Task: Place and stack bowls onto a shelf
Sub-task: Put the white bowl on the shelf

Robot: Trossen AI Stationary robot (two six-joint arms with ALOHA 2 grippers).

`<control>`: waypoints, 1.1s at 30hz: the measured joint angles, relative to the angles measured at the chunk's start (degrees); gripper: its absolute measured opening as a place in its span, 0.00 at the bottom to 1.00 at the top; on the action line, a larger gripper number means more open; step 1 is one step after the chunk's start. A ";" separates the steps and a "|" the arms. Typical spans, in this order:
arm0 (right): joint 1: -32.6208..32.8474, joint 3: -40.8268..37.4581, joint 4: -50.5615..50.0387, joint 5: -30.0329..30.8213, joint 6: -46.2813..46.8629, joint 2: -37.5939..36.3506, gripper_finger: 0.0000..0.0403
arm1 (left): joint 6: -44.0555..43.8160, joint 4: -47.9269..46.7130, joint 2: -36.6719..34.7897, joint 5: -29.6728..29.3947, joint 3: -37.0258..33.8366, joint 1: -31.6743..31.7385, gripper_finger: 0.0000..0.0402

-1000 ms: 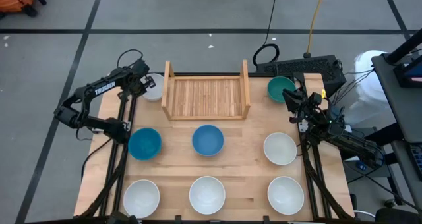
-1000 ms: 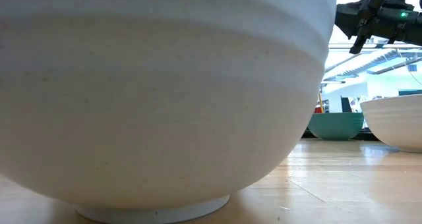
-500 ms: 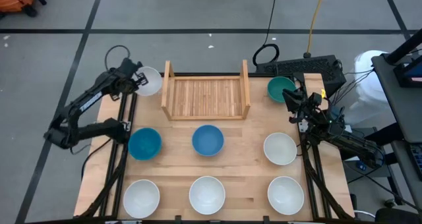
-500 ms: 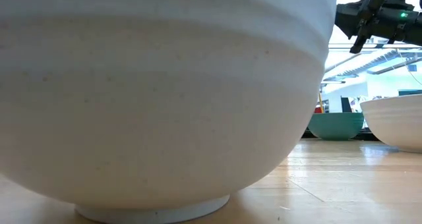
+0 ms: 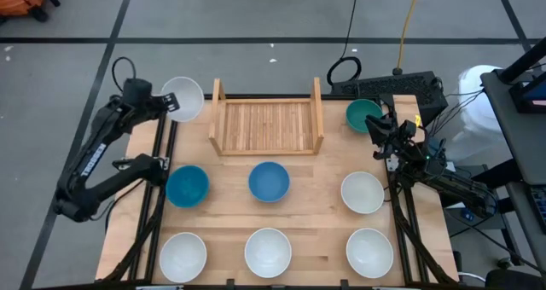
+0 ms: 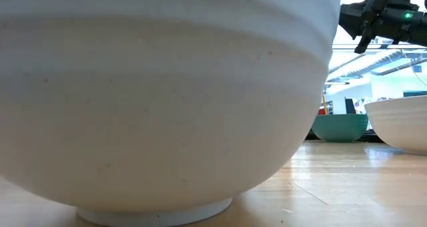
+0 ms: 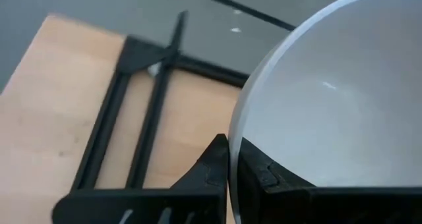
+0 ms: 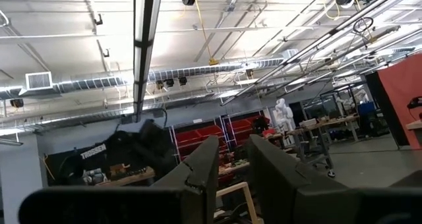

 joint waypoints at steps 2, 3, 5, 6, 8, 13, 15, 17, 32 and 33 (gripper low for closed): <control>-0.01 0.00 0.01 0.02 -0.02 0.00 0.19 | 3.26 -1.69 0.00 0.94 3.23 -0.62 0.02; -0.01 0.00 0.01 0.02 -0.14 0.00 0.19 | 4.42 -2.40 0.12 1.28 4.99 -0.95 0.02; 0.00 0.00 -0.01 0.04 -0.65 -0.01 0.19 | 6.35 -3.79 0.60 1.48 8.66 -1.67 0.02; 0.00 0.00 -0.01 0.04 -0.97 0.00 0.19 | 7.05 -4.59 0.96 1.55 10.55 -2.00 0.02; 0.00 0.00 -0.01 0.04 -1.31 0.01 0.19 | 8.02 -6.11 1.92 2.08 14.53 -2.64 0.02; -0.01 0.00 -0.01 0.04 -1.50 0.01 0.19 | 9.55 -7.53 5.37 4.72 24.17 -5.11 0.02; 0.00 0.00 -0.03 0.04 -2.23 -0.01 0.19 | 10.37 -7.67 7.47 5.37 27.67 -6.43 0.02; -0.01 0.00 -0.02 0.04 -2.78 0.00 0.19 | 11.96 -9.15 10.17 5.76 31.03 -8.03 0.02; -0.02 0.02 -0.03 0.04 -2.78 -0.01 0.19 | 22.39 -16.42 38.43 5.75 58.33 -20.67 0.02; 0.00 0.00 -0.03 0.04 -2.78 -0.01 0.19 | 22.56 -17.29 40.43 5.79 60.48 -21.50 0.02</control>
